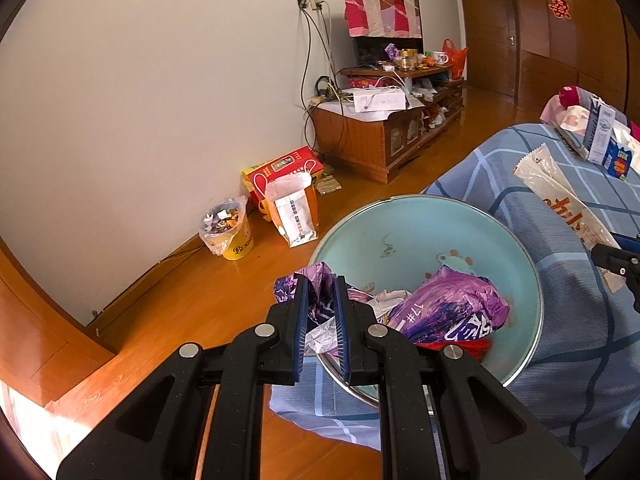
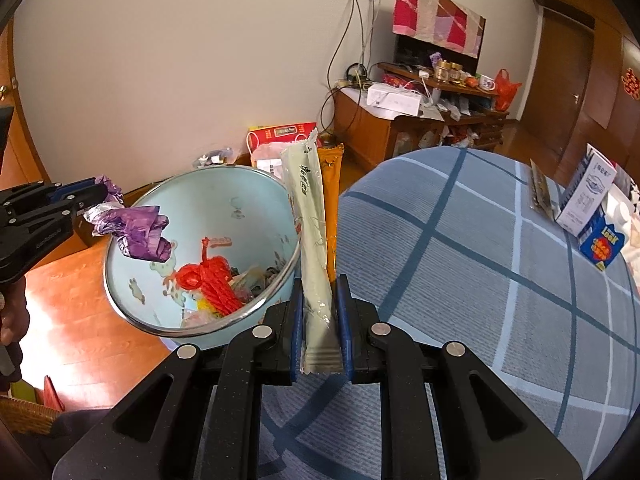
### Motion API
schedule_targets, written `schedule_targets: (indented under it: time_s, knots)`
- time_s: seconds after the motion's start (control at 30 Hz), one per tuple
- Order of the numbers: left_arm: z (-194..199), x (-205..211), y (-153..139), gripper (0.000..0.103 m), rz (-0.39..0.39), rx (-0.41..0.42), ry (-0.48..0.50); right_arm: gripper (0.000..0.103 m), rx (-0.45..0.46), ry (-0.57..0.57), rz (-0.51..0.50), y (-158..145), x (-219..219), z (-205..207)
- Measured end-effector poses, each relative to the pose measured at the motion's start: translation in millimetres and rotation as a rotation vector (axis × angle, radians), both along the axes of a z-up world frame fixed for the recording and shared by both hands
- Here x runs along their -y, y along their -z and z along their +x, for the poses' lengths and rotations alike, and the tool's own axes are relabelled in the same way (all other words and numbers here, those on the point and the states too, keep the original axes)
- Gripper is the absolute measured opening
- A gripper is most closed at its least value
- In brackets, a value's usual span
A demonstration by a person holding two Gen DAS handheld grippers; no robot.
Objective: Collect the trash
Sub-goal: 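Carry the snack wrapper in the right tool over the bin, then open both tools to drop the wrappers into the bin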
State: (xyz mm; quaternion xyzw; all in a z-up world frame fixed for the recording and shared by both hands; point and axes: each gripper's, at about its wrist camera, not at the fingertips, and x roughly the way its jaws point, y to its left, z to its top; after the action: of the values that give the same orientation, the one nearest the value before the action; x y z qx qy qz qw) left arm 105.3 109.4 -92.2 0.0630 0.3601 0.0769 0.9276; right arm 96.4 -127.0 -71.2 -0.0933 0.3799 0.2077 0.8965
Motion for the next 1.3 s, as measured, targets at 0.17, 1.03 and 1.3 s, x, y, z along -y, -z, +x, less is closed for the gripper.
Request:
schedule_targets:
  time_s: [0.17, 1.03, 1.3]
  knots:
    - [0.4, -3.0, 0.6, 0.013, 0.0, -0.001, -0.02, 0.016, 0.005, -0.015, -0.001, -2.1, -6.2, 0.1]
    - [-1.2, -12.6, -1.1, 0.014, -0.019, 0.0, -0.05, 0.016, 0.005, -0.088, -0.018, -3.0, -30.1, -1.2]
    - [-7.4, -1.3, -7.8, 0.032, -0.051, 0.025, 0.001, 0.038, 0.015, -0.115, 0.006, -0.7, -35.7, -1.5]
